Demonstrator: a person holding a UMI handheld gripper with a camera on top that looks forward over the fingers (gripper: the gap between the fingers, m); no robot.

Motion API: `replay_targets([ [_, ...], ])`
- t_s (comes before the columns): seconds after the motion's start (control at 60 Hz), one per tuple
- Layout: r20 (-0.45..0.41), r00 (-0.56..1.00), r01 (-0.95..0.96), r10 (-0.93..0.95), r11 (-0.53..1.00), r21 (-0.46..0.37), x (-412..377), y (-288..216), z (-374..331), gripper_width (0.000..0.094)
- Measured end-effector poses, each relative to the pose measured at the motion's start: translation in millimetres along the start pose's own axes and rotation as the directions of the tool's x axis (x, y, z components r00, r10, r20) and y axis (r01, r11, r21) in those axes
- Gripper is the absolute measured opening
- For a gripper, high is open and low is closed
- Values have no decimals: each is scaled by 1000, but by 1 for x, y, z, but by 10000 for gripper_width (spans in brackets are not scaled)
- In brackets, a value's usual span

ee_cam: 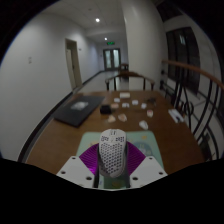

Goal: Arrange mouse

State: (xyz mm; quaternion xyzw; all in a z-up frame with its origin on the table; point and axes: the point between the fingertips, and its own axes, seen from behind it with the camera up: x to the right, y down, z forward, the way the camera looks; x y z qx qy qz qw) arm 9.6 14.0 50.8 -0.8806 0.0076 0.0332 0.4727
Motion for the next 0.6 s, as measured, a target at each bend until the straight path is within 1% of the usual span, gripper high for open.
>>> replay_targets([
  [0.017, -2, 1000, -6, 6, 1000, -18, 1, 17, 3, 345],
  [0.083, -4, 1000, -29, 29, 997, -75, 16, 38, 26, 346],
  [0.167, -1, 999, -41, 41, 993, -114, 19, 57, 31, 349],
  [0.183, 3, 999, -42, 42, 994, -101, 19, 55, 33, 355],
  [0.25, 15, 999, -27, 29, 993, -111, 18, 56, 35, 457],
  [0.317, 52, 999, 12, -5, 992, -126, 15, 57, 31, 558],
  [0.333, 61, 998, 23, -15, 991, -129, 15, 58, 29, 604],
  [0.35, 68, 997, 33, -24, 990, -137, 15, 59, 25, 624],
  [0.367, 75, 997, 41, -30, 988, -147, 15, 62, 22, 717],
  [0.383, 79, 996, 46, -34, 987, -154, 16, 64, 17, 727],
  [0.433, 94, 995, 59, -45, 987, -147, 17, 65, 3, 842],
  [0.467, 97, 994, 57, -44, 990, -131, 21, 64, -6, 865],
  [0.55, 101, 995, 18, -4, 991, -135, 37, 73, -32, 855],
  [0.6, 102, 995, -4, 16, 992, -123, 48, 78, -49, 854],
])
